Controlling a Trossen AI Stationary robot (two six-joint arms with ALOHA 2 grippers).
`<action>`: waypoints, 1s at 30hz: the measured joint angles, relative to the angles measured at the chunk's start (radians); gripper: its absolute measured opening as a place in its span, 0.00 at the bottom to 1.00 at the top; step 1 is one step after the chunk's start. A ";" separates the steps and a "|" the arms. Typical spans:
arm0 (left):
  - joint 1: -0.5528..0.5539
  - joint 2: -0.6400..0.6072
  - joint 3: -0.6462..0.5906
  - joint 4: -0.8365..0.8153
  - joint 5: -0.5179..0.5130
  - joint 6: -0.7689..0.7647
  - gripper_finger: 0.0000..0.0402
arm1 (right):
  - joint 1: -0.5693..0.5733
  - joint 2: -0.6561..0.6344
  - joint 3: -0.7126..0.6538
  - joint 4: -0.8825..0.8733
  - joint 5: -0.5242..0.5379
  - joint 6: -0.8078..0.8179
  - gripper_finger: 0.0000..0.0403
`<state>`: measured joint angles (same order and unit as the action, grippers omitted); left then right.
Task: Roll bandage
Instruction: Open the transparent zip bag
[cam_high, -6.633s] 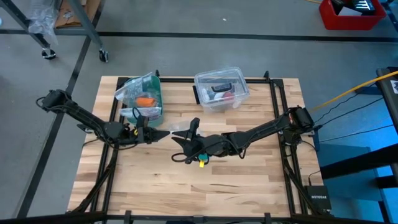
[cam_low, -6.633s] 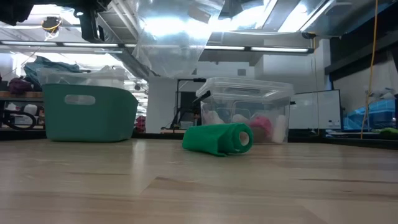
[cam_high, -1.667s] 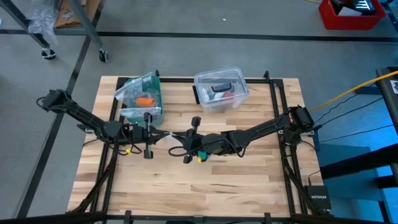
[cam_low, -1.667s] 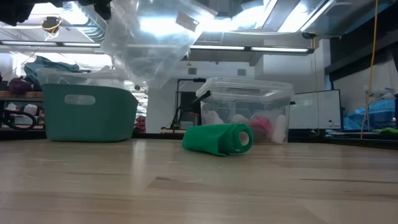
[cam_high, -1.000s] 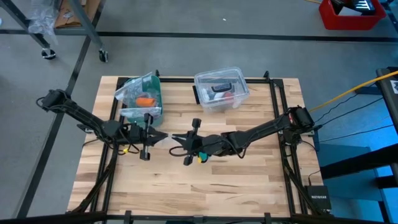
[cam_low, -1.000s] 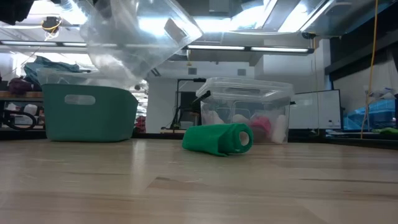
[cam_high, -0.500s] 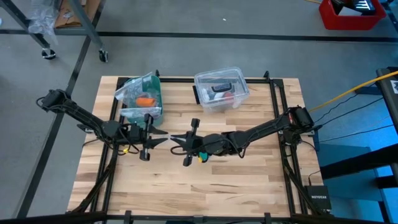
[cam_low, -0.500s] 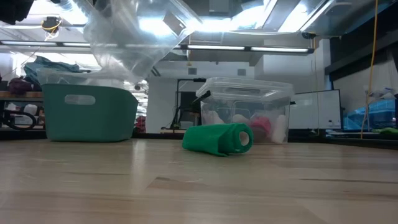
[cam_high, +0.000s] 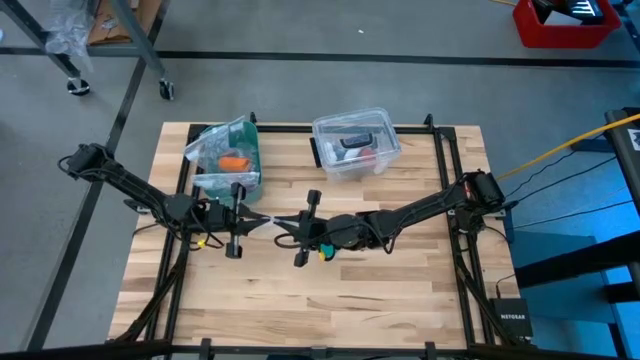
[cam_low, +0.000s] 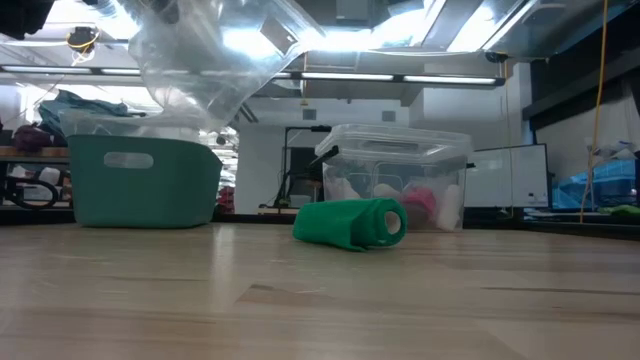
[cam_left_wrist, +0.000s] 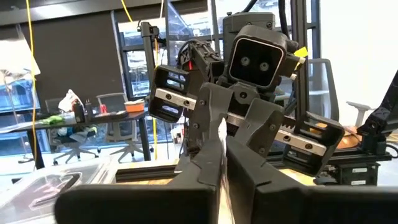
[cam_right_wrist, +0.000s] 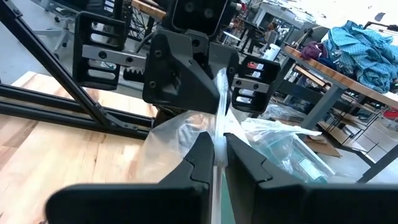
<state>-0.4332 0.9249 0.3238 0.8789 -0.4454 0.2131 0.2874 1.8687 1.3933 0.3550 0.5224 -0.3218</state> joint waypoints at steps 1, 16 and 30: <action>0.000 0.000 0.000 0.001 0.000 0.000 0.02 | 0.000 0.000 0.000 -0.001 0.000 0.000 0.07; 0.000 -0.002 -0.001 0.093 -0.001 0.049 0.00 | 0.001 0.000 0.000 -0.120 0.062 0.094 0.10; -0.001 -0.002 -0.001 0.065 0.043 -0.087 0.15 | 0.000 0.000 0.000 -0.071 0.039 0.089 0.10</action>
<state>-0.4346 0.9231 0.3233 0.9435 -0.4026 0.1265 0.2878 1.8687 1.3937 0.2837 0.5616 -0.2324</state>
